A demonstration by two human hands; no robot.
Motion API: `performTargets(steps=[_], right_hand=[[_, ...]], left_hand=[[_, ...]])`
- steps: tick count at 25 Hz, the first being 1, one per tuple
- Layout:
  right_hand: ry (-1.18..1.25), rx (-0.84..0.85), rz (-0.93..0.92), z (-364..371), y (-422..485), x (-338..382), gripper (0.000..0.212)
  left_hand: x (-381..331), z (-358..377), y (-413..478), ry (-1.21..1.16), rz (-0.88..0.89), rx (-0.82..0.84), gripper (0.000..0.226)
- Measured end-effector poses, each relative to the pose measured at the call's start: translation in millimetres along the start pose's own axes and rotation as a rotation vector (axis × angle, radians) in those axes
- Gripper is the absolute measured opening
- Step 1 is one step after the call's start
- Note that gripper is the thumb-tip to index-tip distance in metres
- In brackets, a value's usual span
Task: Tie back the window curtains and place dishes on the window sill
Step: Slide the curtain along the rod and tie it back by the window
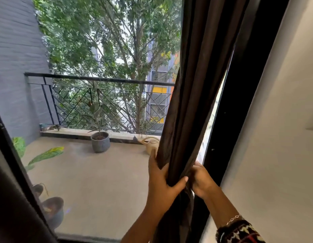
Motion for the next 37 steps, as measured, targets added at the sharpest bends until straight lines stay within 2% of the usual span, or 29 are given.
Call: performTargets(steps=[2, 3, 5, 8, 12, 16, 20, 22, 26, 28, 30, 34, 37], right_hand=[[-0.034, 0.014, 0.037, 2, 1, -3, 0.03], [-0.046, 0.029, 0.048, 3, 2, -3, 0.03], [-0.049, 0.035, 0.043, 6, 4, -1, 0.03], [-0.004, 0.0, -0.031, 8, 11, 5, 0.037], [-0.079, 0.01, -0.085, 16, 16, 7, 0.032], [-0.149, 0.026, 0.084, 20, 22, -7, 0.032], [-0.301, 0.014, 0.105, 17, 23, -9, 0.033], [-0.335, 0.015, 0.058, 20, 22, -6, 0.031], [-0.42, -0.131, -0.255, 13, 8, 9, 0.021], [-0.487, -0.238, -0.267, -4, -8, -2, 0.03], [-0.551, -0.2, -0.23, -15, -25, -18, 0.036], [-0.728, -0.051, -0.309, -15, -48, -21, 0.02], [-0.848, -0.15, -0.347, -21, -57, -12, 0.027]], left_hand=[[0, 1, 3, -0.023, 0.025, 0.048, 0.071], [1, 0, 4, -0.011, 0.029, 0.047, 0.071], [8, -1, 3, 0.003, -0.004, -0.022, 0.066], [20, -4, -1, -0.028, -0.07, -0.138, 0.073], [13, -4, 1, 0.02, -0.015, -0.109, 0.036], [9, -3, 9, 0.06, 0.047, 0.005, 0.047], [12, -2, 11, 0.069, 0.037, 0.059, 0.036], [13, -2, 11, 0.148, 0.037, 0.058, 0.033], [14, -1, 12, 0.423, 0.058, 0.094, 0.039], [11, -2, 13, 0.521, 0.061, 0.111, 0.042], [8, -4, 15, 0.59, 0.083, 0.123, 0.043], [1, 2, 19, 0.863, 0.154, 0.249, 0.052], [-1, 5, 21, 1.061, 0.155, 0.318, 0.063]])
Point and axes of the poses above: each hand's wrist, its own y-axis towards the middle knuckle, its own z-axis out of the palm, x = y × z, the point moved 7 cm from there along y, towards the middle knuckle, and after that the axes turned 6 degrees about -x, right-handed, at the moved point
